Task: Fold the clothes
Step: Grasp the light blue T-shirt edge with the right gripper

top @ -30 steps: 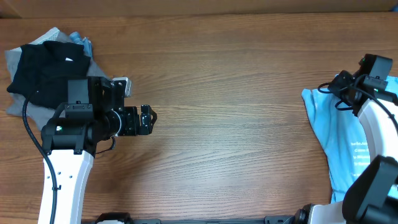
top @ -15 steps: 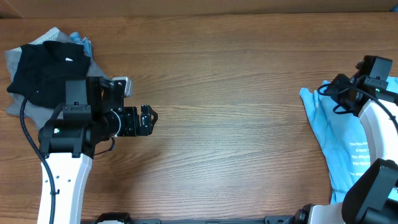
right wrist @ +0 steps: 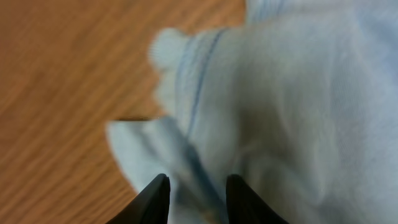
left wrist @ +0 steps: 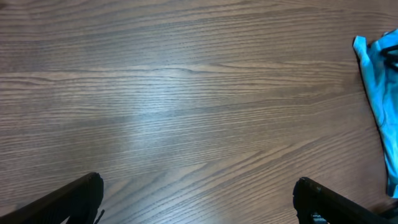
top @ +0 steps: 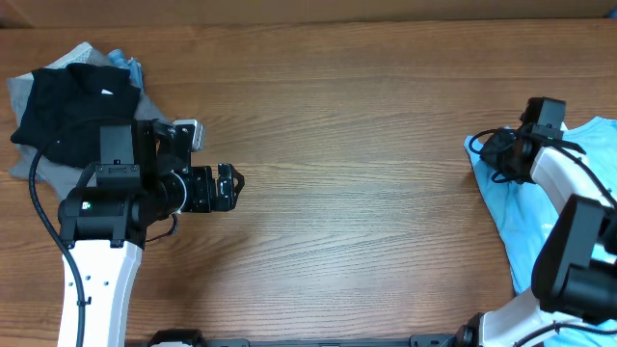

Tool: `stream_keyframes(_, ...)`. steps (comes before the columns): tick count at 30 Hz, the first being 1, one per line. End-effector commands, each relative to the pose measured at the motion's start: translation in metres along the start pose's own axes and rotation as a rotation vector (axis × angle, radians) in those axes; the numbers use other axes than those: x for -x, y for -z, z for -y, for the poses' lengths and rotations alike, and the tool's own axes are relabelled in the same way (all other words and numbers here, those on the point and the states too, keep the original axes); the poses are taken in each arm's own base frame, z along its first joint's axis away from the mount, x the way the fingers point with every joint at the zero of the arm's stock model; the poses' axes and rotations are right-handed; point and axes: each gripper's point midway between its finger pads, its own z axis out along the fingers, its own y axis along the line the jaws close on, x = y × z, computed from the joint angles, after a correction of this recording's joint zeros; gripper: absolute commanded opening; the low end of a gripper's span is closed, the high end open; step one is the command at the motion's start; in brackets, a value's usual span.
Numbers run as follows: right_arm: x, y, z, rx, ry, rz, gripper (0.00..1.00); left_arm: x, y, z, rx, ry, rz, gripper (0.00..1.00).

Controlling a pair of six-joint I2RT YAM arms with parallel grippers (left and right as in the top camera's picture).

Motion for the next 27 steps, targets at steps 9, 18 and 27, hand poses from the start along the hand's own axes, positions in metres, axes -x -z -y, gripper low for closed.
stream_keyframes(9,-0.004,-0.003,0.004,-0.016,-0.004,-0.006,0.23,0.008,0.010,0.010,-0.024,-0.016,0.039,1.00)
stream_keyframes(18,0.004,0.014,-0.009,0.039,-0.007,-0.017,0.04,0.005,0.010,0.009,-0.023,-0.012,0.028,1.00)
stream_keyframes(27,0.073,0.117,-0.041,0.151,0.010,0.238,0.04,0.005,0.010,0.009,-0.021,-0.012,0.029,1.00)
